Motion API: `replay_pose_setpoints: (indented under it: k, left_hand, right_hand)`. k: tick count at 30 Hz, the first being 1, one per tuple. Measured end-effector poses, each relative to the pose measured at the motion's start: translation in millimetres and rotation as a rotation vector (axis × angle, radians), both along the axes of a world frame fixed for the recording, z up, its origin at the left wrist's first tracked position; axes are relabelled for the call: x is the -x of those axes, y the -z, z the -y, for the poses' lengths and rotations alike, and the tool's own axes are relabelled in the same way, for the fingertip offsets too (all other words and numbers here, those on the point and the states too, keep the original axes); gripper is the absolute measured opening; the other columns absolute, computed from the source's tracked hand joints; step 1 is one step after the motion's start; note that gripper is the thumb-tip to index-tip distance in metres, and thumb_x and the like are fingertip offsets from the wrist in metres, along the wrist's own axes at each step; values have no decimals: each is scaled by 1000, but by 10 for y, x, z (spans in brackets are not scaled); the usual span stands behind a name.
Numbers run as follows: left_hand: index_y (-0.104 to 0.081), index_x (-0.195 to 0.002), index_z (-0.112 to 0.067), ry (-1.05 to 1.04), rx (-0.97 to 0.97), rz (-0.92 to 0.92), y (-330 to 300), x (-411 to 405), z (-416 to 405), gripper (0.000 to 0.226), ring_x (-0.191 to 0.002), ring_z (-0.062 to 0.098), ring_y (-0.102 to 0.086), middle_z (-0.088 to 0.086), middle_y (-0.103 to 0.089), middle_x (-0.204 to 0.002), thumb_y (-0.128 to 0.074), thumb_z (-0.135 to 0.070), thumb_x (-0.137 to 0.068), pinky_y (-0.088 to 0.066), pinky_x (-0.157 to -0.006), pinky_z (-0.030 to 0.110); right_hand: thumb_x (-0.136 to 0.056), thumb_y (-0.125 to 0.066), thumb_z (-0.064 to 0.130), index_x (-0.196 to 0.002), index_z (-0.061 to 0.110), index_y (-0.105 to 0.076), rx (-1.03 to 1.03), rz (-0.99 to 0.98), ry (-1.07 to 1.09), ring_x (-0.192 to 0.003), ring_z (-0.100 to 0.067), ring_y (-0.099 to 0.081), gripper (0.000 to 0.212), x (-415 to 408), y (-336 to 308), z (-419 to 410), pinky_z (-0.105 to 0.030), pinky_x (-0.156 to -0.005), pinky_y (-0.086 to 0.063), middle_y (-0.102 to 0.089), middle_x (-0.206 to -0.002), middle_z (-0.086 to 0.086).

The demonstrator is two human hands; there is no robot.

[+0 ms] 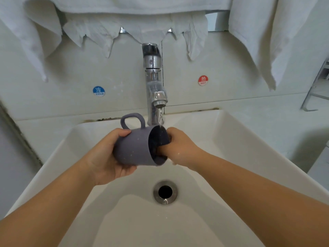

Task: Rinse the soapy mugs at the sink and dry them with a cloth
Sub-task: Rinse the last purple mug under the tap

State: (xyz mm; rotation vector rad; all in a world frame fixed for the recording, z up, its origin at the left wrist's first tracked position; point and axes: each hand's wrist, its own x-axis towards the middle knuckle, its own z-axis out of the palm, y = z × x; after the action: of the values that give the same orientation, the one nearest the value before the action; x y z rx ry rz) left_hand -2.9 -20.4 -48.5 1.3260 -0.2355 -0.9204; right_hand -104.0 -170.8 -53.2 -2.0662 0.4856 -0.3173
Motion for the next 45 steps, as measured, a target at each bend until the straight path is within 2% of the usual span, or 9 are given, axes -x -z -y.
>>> replay_pose_setpoints:
  k: [3, 8, 12, 17, 22, 28, 35, 40, 45]
  left_hand:
    - [-66, -106, -18, 36, -69, 15, 36, 59, 28, 49, -66, 27, -64, 10, -69, -81, -66, -44, -64, -52, -48, 25]
    - [-68, -101, -23, -43, -104, 18, 30, 62, 42, 36, -66, 29, -65, 11, -72, -79, -58, -54, -86, -51, -44, 23]
    - [-69, -98, -24, -68, -141, 20, 38, 65, 39, 38, -60, 27, -65, 9, -72, -76, -55, -59, -87, -49, -42, 20]
    - [-69, -97, -22, -36, -177, -11, 39, 125, 82, 44, -57, 25, -65, 10, -72, -76, -56, -62, -85, -49, -40, 20]
    - [-68, -96, -19, -33, -210, -26, 26, 90, 49, 49, -50, 25, -61, 10, -70, -71, -53, -65, -85, -44, -36, 18]
    - [-67, -91, -18, 29, -277, 11, 16, 158, 78, 53, -50, 25, -59, 9, -68, -69, -51, -68, -85, -40, -36, 16]
    - [-64, -98, -13, 33, -336, -48, 40, 41, 22, 63, -43, 25, -55, 14, -66, -75, -48, -72, -84, -40, -33, 17]
    - [-63, -98, -12, 68, -350, -89, 37, 19, 18, 64, -41, 23, -53, 14, -64, -81, -50, -72, -81, -41, -34, 16]
    - [-61, -99, -14, 83, -336, -42, -9, -6, -23, 55, -41, 17, -47, 12, -61, -77, -54, -65, -81, -42, -37, 17]
  right_hand:
    - [-88, -49, 7, -71, 13, -52, 125, -3, 32, -55, -16, -44, 18, -10, -6, 23, -27, -51, -36, -53, -64, -3]
    - [-92, -54, 16, -84, 5, -61, 92, 14, -1, -61, -19, -48, 15, -9, 11, -12, -27, -55, -37, -58, -72, -8]
    - [-85, -57, 5, -73, 10, -55, -43, -80, -29, -51, -12, -37, 13, -3, 11, -27, -14, -40, -31, -48, -61, 0]
    - [-90, -50, 17, -63, 11, -49, 73, -98, 143, -52, -19, -44, 27, -57, 57, 16, -27, -51, -34, -50, -57, -3]
    - [-84, -57, 7, -73, 10, -53, 39, -86, -39, -53, -13, -40, 12, -26, 32, -7, -19, -48, -33, -49, -62, 0]
    - [-89, -50, 18, -62, 15, -46, 221, -129, 163, -49, -17, -43, 27, -55, 49, 23, -26, -48, -32, -48, -56, -1]
    - [-85, -57, 8, -77, 10, -53, -44, -196, -99, -57, -14, -36, 10, 26, 9, -21, -20, -49, -30, -45, -66, -1]
    - [-91, -56, 25, -66, 8, -51, 47, -160, 65, -51, -18, -41, 30, -25, 60, 30, -24, -49, -33, -48, -58, -6]
    - [-101, -40, 27, -68, 10, -45, -94, -192, -15, -45, -17, -38, 38, 44, -15, -7, -22, -42, -32, -44, -56, -7]
